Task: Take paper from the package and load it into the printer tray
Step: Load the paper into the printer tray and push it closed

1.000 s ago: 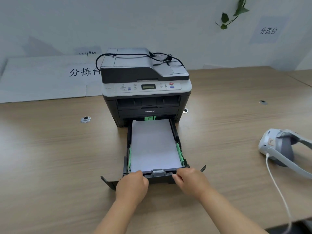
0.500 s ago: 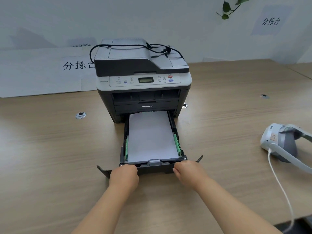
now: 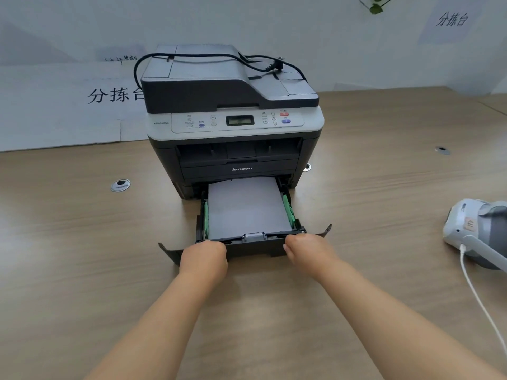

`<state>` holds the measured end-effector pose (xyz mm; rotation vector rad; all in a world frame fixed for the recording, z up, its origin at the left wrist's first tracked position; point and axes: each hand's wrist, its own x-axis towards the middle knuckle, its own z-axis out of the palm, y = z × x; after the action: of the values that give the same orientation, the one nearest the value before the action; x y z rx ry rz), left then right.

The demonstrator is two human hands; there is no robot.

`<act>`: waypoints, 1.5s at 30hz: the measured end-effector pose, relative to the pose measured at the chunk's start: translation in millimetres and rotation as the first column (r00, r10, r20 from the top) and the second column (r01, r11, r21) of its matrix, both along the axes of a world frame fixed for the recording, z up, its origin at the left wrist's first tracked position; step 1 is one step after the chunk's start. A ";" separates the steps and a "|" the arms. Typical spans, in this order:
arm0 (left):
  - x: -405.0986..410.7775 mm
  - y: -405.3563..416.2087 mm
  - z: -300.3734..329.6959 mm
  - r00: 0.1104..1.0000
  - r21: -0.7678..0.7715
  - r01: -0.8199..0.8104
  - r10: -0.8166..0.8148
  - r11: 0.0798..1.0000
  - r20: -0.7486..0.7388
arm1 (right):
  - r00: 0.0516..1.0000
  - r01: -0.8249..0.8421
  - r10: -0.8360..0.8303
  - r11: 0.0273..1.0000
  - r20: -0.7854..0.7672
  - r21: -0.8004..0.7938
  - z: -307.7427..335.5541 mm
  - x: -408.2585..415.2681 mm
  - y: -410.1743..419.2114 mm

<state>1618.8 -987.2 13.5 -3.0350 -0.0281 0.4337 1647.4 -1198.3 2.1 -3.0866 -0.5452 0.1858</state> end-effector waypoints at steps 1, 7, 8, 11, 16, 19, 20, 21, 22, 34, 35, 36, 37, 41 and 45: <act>4.3 1.0 -0.6 1.000 -0.005 0.006 -0.006 1.000 0.007 | 1.000 0.004 -0.004 1.000 0.002 0.005 0.1 4.4 1.3; 30.6 7.3 -5.3 0.998 0.006 0.040 -0.040 0.999 0.048 | 0.999 0.027 -0.027 1.000 0.017 0.007 0.1 28.5 6.9; 35.0 8.0 -6.4 0.998 0.011 0.041 -0.042 0.999 0.052 | 0.999 0.024 -0.024 1.000 0.025 -0.003 -0.7 33.1 7.4; 48.8 10.3 -8.2 0.997 0.022 0.033 -0.035 0.999 0.071 | 0.999 0.010 -0.009 1.000 0.037 -0.014 -2.7 48.6 8.2; 72.6 13.2 -7.4 0.996 0.041 0.030 -0.034 0.999 0.083 | 0.998 -0.022 0.022 1.000 0.063 -0.001 -10.7 79.0 8.7; 87.7 11.5 -7.5 0.997 0.043 0.013 -0.016 0.999 0.075 | 0.998 -0.029 0.029 1.000 0.054 -0.001 -11.5 97.2 8.3; 93.0 11.5 -7.9 0.997 0.047 0.007 -0.010 0.999 0.075 | 0.998 -0.035 0.035 0.999 0.047 -0.001 -10.6 102.7 8.6; 98.0 12.1 -8.3 0.997 0.052 0.003 -0.007 0.999 0.079 | 0.998 -0.040 0.040 0.999 0.041 -0.003 -9.3 107.6 9.8; 103.1 13.2 -9.2 0.996 0.056 0.002 -0.006 0.998 0.085 | 0.999 -0.040 0.041 0.999 0.035 -0.005 -7.5 111.9 11.2; 148.1 19.2 -13.1 0.991 0.083 0.019 -0.029 0.996 0.128 | 0.995 -0.086 0.089 0.994 0.051 -0.070 -3.8 158.3 20.0; 149.6 19.1 -12.7 0.991 0.081 0.017 -0.028 0.997 0.133 | 0.993 -0.096 0.101 0.992 0.062 -0.083 -4.4 159.3 19.8; 150.6 19.2 -12.6 0.990 0.077 0.016 -0.027 0.997 0.138 | 0.991 -0.106 0.112 0.990 0.070 -0.092 -4.8 159.7 19.4; 150.6 19.4 -12.7 0.989 0.075 0.017 -0.027 0.997 0.143 | 0.990 -0.115 0.122 0.988 0.075 -0.099 -5.0 160.2 18.8; 149.0 18.9 -12.9 0.985 0.083 0.022 -0.035 0.996 0.168 | 0.986 -0.141 0.150 0.983 0.077 -0.114 -2.6 159.7 17.1; 150.2 18.4 -13.9 0.986 0.089 0.016 -0.030 0.996 0.163 | 0.985 -0.150 0.160 0.981 0.073 -0.121 0.4 160.5 18.2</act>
<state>1769.0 -968.8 -0.4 -2.9730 -0.0205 0.1738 1807.8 -1180.1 2.5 -3.1738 -0.8073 0.0940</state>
